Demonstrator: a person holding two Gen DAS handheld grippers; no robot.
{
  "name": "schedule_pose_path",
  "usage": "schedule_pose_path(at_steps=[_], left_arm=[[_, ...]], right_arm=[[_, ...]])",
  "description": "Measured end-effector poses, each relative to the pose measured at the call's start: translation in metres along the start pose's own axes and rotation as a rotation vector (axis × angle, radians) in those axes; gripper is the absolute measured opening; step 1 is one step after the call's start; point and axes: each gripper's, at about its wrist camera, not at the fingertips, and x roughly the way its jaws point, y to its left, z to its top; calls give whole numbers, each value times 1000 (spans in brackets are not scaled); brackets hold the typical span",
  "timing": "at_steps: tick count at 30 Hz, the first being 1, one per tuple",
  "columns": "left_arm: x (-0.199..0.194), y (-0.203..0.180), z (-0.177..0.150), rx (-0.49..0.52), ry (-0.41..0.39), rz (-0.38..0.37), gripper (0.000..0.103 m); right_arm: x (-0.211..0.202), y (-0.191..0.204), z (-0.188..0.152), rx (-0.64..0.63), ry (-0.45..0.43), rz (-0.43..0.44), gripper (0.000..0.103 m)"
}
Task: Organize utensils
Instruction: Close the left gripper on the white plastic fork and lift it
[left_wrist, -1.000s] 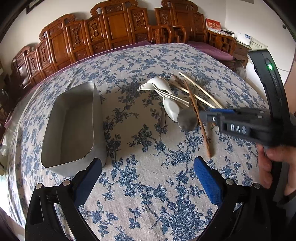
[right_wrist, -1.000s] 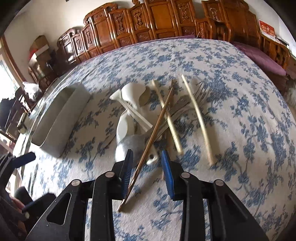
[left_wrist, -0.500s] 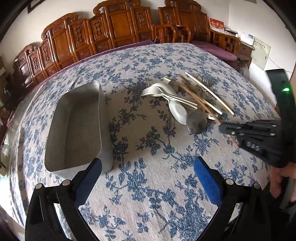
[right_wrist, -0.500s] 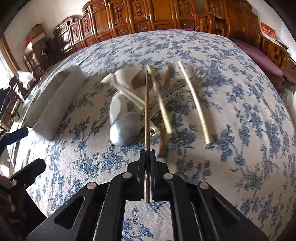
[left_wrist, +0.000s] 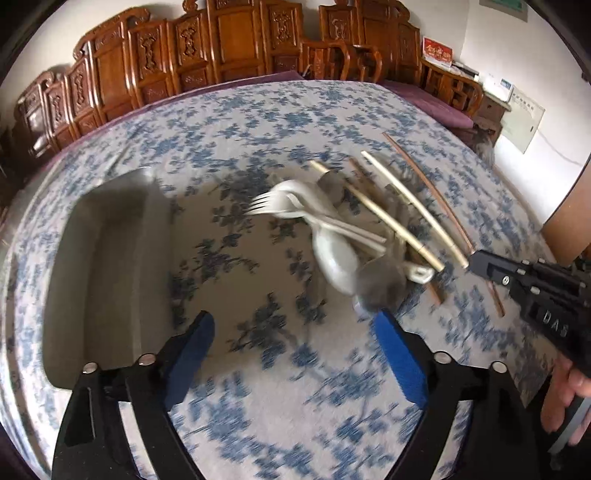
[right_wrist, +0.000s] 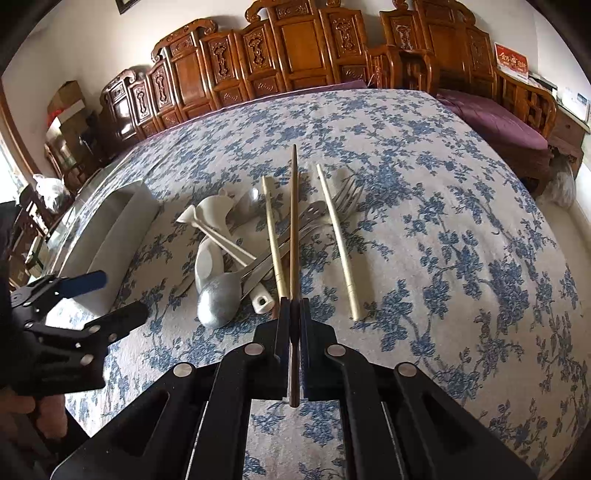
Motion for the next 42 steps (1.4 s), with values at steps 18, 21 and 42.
schedule_pose_path(at_steps=[18,21,42], left_arm=[[38,2,48,-77,-15,-30,66],[47,13,55,-133,-6,-42,66],[62,32,71,-254,-26,-76,13]], right_arm=[[-5,-18,6,60,-25,33,6],[-5,-17,6,62,-24,35,6],[-3,-13,6,64,-17,57,6]])
